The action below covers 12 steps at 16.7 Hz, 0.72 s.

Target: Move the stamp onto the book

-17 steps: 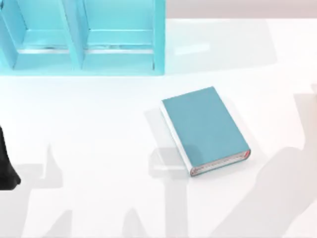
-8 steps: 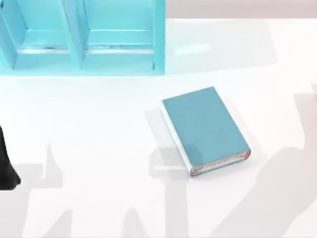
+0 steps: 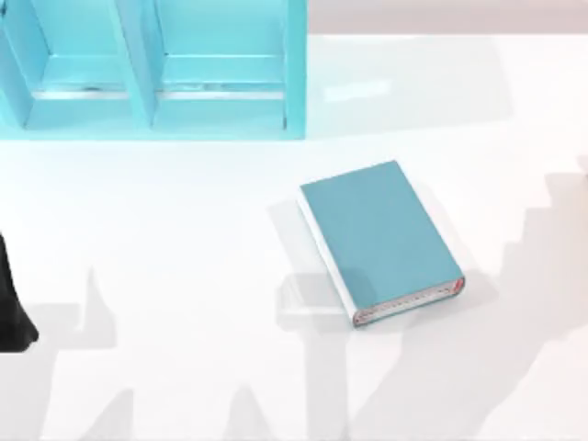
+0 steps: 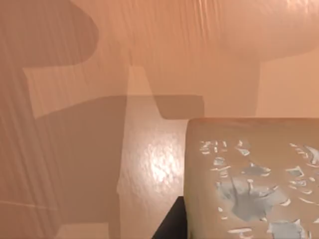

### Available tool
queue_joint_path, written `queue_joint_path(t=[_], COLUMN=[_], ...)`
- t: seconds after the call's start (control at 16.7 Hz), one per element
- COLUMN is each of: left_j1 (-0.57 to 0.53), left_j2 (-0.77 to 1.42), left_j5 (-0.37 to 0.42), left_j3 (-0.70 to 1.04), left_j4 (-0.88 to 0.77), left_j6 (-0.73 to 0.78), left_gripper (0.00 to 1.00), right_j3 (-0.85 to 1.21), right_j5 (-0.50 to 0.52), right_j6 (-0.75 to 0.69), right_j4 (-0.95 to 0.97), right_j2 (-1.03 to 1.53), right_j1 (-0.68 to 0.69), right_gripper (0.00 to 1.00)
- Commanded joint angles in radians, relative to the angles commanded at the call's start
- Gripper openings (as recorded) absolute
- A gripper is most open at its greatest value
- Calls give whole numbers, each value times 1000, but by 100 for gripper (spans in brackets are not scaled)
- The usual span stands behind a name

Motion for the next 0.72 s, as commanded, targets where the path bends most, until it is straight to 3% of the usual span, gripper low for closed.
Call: queue_joint_path(t=[0.36, 0.72], left_j1=[0, 0], left_j2=[0, 0], left_j5=[0, 0], left_j3=[0, 0], left_j4=[0, 0], left_j6=[0, 0], left_gripper=[100, 100], right_j3=[154, 220], right_j5=[-5, -38], right_j6=[168, 219], right_j4=[-242, -429], right_j2=[-80, -127], right_j1=[198, 377], right_gripper=[0, 0])
